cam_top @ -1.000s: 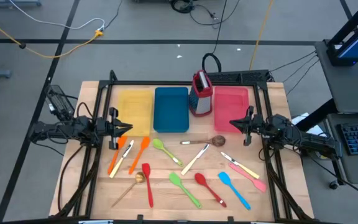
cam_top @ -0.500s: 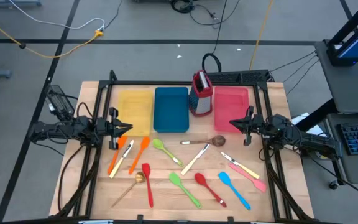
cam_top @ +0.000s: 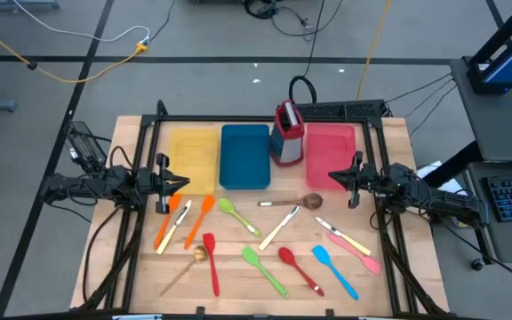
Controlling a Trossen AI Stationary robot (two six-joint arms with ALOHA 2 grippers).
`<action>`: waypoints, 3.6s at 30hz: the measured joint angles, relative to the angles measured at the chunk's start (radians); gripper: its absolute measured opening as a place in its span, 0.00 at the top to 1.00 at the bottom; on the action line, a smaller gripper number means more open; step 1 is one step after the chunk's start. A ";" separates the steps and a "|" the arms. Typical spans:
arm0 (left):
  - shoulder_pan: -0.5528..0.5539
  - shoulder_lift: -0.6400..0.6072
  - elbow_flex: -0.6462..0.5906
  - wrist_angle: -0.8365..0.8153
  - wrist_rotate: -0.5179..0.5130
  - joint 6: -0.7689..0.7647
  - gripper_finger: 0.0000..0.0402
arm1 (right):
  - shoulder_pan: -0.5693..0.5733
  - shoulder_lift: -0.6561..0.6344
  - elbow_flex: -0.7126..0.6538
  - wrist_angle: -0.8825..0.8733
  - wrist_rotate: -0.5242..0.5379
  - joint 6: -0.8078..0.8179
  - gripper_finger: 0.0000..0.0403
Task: Pick & Place Kitchen Items
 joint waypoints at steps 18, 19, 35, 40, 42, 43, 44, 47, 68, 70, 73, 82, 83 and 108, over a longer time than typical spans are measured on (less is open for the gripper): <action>0.000 0.000 0.000 0.000 0.000 0.000 0.91 | 0.000 0.000 0.000 0.000 0.000 0.000 0.99; 0.000 0.000 0.000 0.000 0.000 0.000 0.91 | 0.000 0.000 0.000 0.000 0.000 0.000 0.99; 0.000 0.000 0.000 0.000 0.000 0.000 0.91 | 0.000 0.000 0.000 0.000 0.000 0.000 0.99; 0.000 0.000 0.000 0.000 0.000 0.000 0.91 | 0.000 0.000 0.000 0.000 0.000 0.000 0.99; 0.000 0.000 0.000 0.000 0.000 0.000 0.91 | 0.000 0.000 0.000 0.000 0.000 0.000 0.99; 0.000 0.000 0.000 0.000 0.000 0.000 0.91 | 0.000 0.000 0.000 0.000 0.000 0.000 0.99; 0.000 0.000 0.000 0.000 0.000 0.000 0.91 | 0.000 0.000 0.000 0.000 0.000 0.000 0.99; 0.000 0.000 0.000 0.000 0.000 0.000 0.91 | 0.000 0.000 0.000 0.000 0.000 0.000 0.99; 0.000 0.000 0.000 0.013 -0.012 0.004 0.91 | 0.000 0.000 0.000 0.000 0.000 0.000 0.99; 0.000 0.000 0.000 0.030 -0.036 0.004 0.91 | 0.000 0.000 0.000 0.000 0.000 0.000 0.99; 0.000 0.000 0.000 0.033 -0.080 0.005 0.91 | 0.000 0.000 0.000 0.000 0.000 0.000 0.99; 0.000 0.000 0.000 0.032 -0.183 0.005 0.91 | 0.000 0.000 0.000 0.000 0.000 0.000 0.99; 0.000 0.000 0.000 0.032 -0.183 0.005 0.91 | 0.000 0.000 0.000 0.000 0.000 0.000 0.99; 0.000 0.001 0.000 -0.002 -0.135 -0.190 0.63 | 0.000 0.000 0.000 0.115 -0.003 -0.002 0.99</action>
